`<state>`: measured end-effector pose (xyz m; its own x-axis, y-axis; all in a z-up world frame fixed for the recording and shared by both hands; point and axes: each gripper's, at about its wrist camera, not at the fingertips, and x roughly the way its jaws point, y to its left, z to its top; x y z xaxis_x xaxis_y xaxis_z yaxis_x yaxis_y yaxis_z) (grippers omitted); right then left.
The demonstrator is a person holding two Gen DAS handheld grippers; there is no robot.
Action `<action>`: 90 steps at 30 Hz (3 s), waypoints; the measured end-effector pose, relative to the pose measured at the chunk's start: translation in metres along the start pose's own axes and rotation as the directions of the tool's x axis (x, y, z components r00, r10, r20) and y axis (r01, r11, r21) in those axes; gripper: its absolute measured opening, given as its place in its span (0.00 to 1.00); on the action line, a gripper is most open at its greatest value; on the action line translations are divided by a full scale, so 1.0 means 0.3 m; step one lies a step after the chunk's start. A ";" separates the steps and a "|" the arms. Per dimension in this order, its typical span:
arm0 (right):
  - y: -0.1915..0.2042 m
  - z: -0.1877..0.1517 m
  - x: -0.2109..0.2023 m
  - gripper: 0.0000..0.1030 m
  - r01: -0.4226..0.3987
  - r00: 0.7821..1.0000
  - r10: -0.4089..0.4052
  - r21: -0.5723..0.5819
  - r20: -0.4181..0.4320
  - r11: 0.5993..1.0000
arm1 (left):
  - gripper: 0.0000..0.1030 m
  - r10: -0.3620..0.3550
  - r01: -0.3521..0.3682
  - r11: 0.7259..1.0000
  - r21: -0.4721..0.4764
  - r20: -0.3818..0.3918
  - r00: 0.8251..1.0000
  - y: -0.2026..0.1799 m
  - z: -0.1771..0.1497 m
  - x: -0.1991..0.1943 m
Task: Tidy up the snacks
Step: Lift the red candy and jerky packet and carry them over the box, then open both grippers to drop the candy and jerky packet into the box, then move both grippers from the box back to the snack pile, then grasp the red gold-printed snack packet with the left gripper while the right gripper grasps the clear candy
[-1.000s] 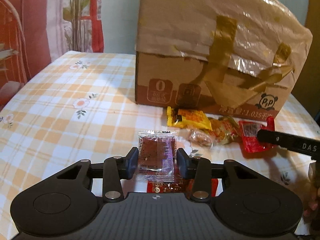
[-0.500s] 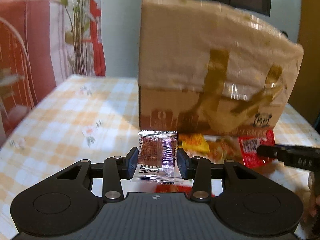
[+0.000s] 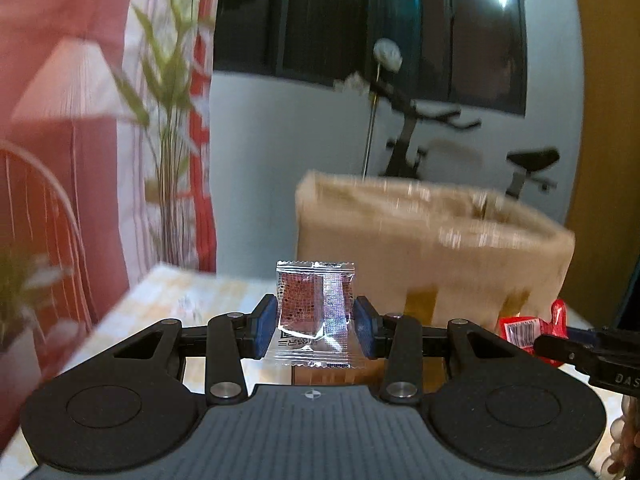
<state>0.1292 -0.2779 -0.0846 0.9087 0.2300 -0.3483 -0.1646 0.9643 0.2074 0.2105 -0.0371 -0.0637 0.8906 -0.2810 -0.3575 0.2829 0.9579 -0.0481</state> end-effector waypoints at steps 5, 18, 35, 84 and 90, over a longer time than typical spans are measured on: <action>-0.001 0.082 -0.046 0.38 -0.024 0.994 0.023 0.013 0.107 1.000 | 0.43 -0.027 0.025 0.999 0.032 0.070 0.997 -0.039 0.103 0.008; -0.058 0.420 0.078 0.38 0.130 0.982 -0.131 0.013 0.140 0.991 | 0.43 -0.057 0.058 0.994 0.091 -0.010 0.998 -0.174 0.292 0.304; -0.062 0.386 0.150 0.63 0.180 0.982 -0.180 0.016 0.060 0.984 | 0.68 -0.070 0.077 0.994 0.082 -0.084 0.994 -0.102 0.254 0.280; 0.009 -0.207 0.120 0.63 0.078 0.977 -0.064 0.060 -0.203 0.995 | 0.61 -0.007 0.017 1.000 0.018 -0.463 0.886 -0.061 -0.420 0.159; -0.011 -0.209 0.127 0.63 0.082 0.975 -0.059 0.097 -0.213 0.992 | 0.59 -0.019 0.049 0.997 0.053 -0.454 0.891 -0.087 -0.428 0.148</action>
<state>0.1403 -0.2643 -0.1558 0.8141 0.1950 -0.5470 -0.0517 0.9625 0.2662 0.1970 -0.0671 -0.1982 0.6260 -0.2421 -0.7413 0.3444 0.9387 -0.0157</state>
